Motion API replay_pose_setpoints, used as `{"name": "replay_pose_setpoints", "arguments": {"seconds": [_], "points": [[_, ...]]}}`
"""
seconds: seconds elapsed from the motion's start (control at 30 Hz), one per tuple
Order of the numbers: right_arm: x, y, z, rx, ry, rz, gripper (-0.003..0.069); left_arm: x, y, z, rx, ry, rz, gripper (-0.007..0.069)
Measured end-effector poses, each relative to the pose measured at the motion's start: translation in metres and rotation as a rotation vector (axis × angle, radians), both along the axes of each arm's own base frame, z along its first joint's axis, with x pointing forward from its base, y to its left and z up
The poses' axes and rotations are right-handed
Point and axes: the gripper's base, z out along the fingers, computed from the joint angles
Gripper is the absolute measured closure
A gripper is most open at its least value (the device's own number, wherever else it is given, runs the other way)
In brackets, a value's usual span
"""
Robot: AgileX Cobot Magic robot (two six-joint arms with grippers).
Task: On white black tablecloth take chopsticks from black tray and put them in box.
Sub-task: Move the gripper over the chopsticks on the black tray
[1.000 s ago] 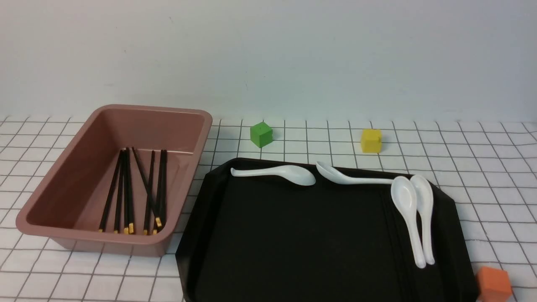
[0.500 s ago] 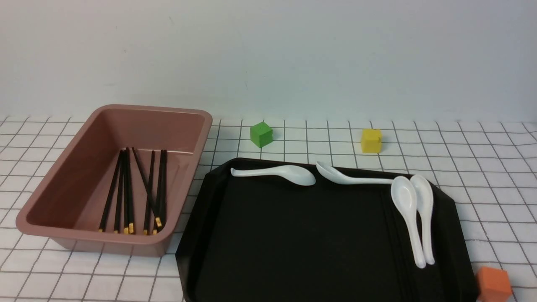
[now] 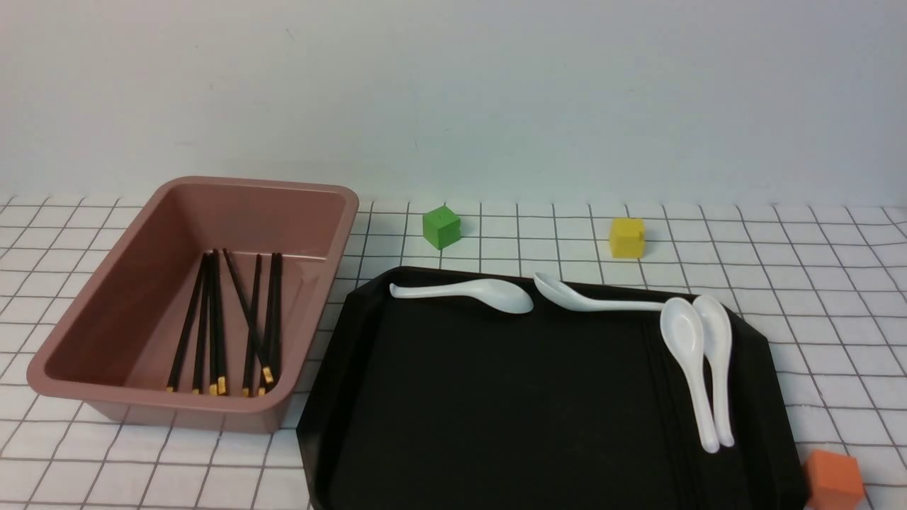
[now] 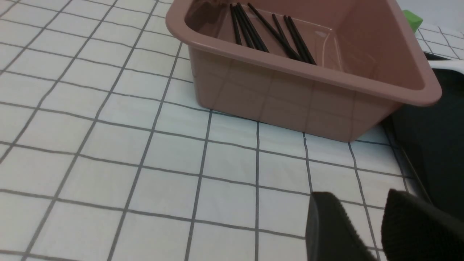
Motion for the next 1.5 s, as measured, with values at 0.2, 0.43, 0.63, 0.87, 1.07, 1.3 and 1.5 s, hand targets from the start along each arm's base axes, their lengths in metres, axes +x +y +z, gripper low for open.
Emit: {"name": "replay_pose_setpoints", "arguments": {"seconds": [0.2, 0.43, 0.63, 0.87, 1.07, 1.3, 1.5], "points": [[0.000, 0.000, 0.000, 0.000, 0.000, 0.000, 0.0436, 0.000, 0.000, 0.000, 0.000, 0.000, 0.000, 0.0386], [0.001, 0.005, 0.003, 0.299, -0.023, -0.025, 0.0428, 0.000, 0.000, 0.000, 0.000, 0.000, 0.000, 0.0386], [0.002, 0.012, 0.014, 0.862, -0.042, -0.065, 0.0423, 0.000, 0.000, 0.000, 0.000, 0.000, 0.000, 0.0386], [0.002, 0.013, 0.020, 0.911, -0.057, -0.048, 0.0423, 0.000, 0.000, 0.000, 0.000, 0.000, 0.000, 0.0386], [0.004, 0.018, 0.095, 0.520, -0.061, 0.077, 0.0564, 0.000, 0.000, 0.000, 0.000, 0.000, 0.000, 0.0386], [0.049, 0.019, 0.111, 0.106, 0.639, 0.093, 0.0671, 0.000, 0.000, 0.000, 0.000, 0.000, 0.000, 0.0386], [0.109, 0.042, 0.083, 0.055, 0.980, 0.288, 0.0617, 0.000, 0.000, 0.000, 0.000, 0.000, 0.000, 0.0386]]}}
